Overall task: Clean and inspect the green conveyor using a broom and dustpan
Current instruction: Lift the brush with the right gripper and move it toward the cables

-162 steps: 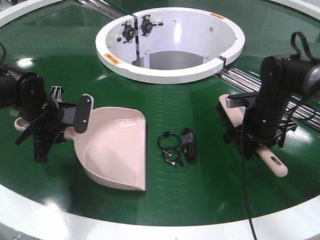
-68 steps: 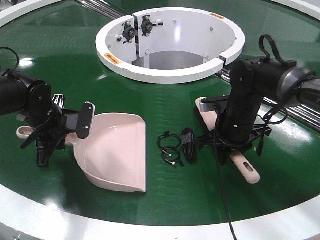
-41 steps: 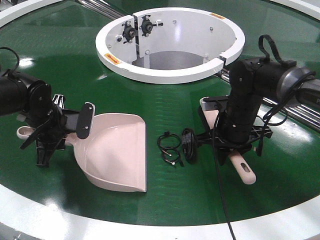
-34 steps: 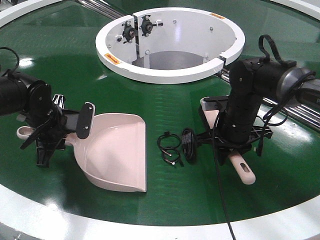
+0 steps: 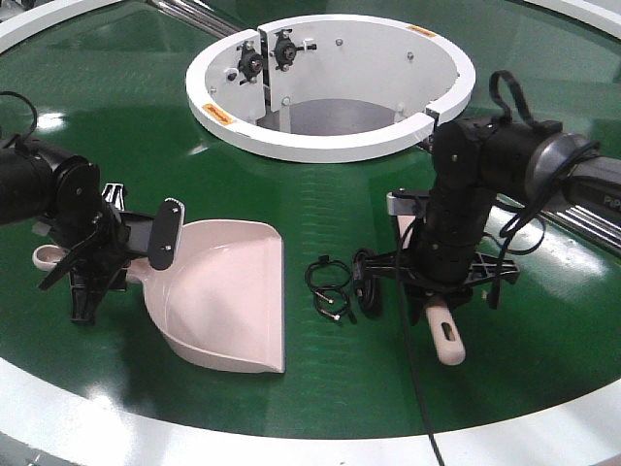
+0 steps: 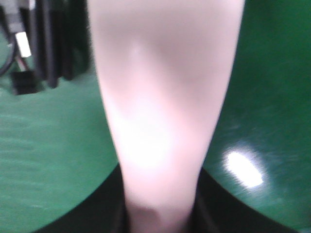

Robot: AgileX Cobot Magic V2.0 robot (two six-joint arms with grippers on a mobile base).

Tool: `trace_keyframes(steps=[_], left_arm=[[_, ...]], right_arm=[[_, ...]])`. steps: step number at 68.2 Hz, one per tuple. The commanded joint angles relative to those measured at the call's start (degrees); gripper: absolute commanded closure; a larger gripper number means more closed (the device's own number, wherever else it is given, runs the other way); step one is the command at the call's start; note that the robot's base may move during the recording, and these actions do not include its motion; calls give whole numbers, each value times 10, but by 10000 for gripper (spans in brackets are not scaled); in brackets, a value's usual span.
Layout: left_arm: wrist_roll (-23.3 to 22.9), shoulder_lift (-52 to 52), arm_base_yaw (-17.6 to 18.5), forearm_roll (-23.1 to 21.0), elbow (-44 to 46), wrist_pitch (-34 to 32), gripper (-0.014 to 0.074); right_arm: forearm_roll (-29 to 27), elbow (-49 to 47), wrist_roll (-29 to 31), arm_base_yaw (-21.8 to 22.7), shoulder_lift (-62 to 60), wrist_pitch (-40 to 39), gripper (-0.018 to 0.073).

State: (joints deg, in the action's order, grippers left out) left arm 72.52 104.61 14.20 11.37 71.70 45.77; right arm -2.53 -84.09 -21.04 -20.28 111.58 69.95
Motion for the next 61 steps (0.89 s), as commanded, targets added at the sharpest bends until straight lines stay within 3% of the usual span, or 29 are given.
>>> trace_keyframes(steps=[1,15,36,61], left_arm=[[6,-23,4,-3,15,-14,603],[6,-23,4,-3,15,-14,603],[6,-23,4,-3,15,-14,603],[6,-23,4,-3,15,-14,603]], right_arm=[[2,-14,-22,-10,-32,41,564],[21,-14,-57,-33,-32,41,563],[2,-14,-72,-33,-30,41,562],[0,-14,-58,-40,7,41,562]])
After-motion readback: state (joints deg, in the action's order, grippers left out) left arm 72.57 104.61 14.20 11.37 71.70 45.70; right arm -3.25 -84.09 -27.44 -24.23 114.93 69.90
